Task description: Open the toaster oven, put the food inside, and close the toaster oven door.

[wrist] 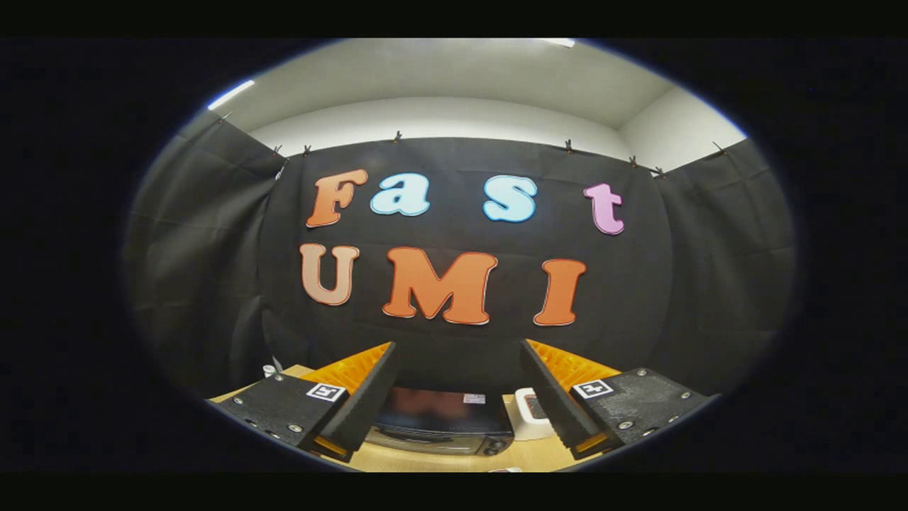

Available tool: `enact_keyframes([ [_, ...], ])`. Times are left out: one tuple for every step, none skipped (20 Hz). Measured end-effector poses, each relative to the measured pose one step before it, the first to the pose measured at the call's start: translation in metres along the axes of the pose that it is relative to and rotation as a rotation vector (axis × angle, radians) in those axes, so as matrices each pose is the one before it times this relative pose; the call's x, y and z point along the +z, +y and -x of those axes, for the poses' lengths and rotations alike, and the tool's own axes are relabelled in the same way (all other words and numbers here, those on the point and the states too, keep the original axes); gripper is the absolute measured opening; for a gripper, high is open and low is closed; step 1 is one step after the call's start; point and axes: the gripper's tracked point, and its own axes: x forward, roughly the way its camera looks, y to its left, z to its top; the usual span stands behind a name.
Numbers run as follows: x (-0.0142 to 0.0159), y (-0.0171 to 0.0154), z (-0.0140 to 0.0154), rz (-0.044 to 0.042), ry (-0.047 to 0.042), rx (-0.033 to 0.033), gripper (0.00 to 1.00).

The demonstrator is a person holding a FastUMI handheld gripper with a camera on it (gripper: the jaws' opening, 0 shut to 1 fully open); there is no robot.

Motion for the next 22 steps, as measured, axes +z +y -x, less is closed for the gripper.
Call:
enact_keyframes([
  [-0.00095,-0.00499,0.00029,0.00447,0.00242,0.00307,1.00],
  [-0.00173,-0.00549,0.00042,0.00470,0.00102,0.00299,1.00],
  [-0.00134,-0.00414,0.00068,0.00279,0.00020,0.00410,1.00],
  [-0.00128,-0.00297,-0.00002,-0.00183,-0.00148,0.00723,1.00],
  [-0.00095,-0.00243,0.00178,-0.00701,-0.00217,0.00754,1.00],
  [-0.00131,-0.00325,0.00070,-0.00801,-0.00064,0.00709,1.00],
  [-0.00229,-0.00298,0.00131,-0.00750,0.00271,0.00642,1.00],
  [-0.00246,-0.00305,0.00022,-0.00608,0.00488,0.00185,1.00],
  [-0.00217,-0.00440,0.00094,-0.00367,0.00330,-0.00232,1.00],
  [-0.00040,-0.00264,-0.00025,-0.00116,0.00040,-0.00306,1.00],
  [0.00113,-0.00296,0.00018,0.00110,-0.00204,-0.00498,1.00],
  [0.00138,-0.00363,-0.00080,0.00201,-0.00459,-0.00758,1.00],
  [0.00234,-0.00265,-0.00059,0.00246,-0.00533,-0.00661,1.00],
  [0.00161,-0.00234,-0.00026,0.00059,-0.00325,-0.00601,1.00],
  [0.00081,-0.00066,-0.00162,-0.00044,-0.00191,-0.00188,1.00],
  [0.00129,-0.00062,0.00107,-0.00140,-0.00244,-0.00134,1.00],
  [0.00089,-0.00125,0.00113,-0.00087,-0.00195,-0.00113,1.00],
  [0.00162,-0.00087,0.00153,0.00044,-0.00189,-0.00196,1.00],
  [0.00029,-0.00096,0.00097,0.00183,-0.00264,-0.00306,1.00],
  [-0.00010,-0.00060,0.00154,0.00362,-0.00220,-0.00119,1.00],
  [0.00113,0.00148,0.00039,0.00470,-0.00019,0.00184,1.00],
  [-0.00046,0.00088,0.00045,0.00566,-0.00066,0.00033,1.00],
])
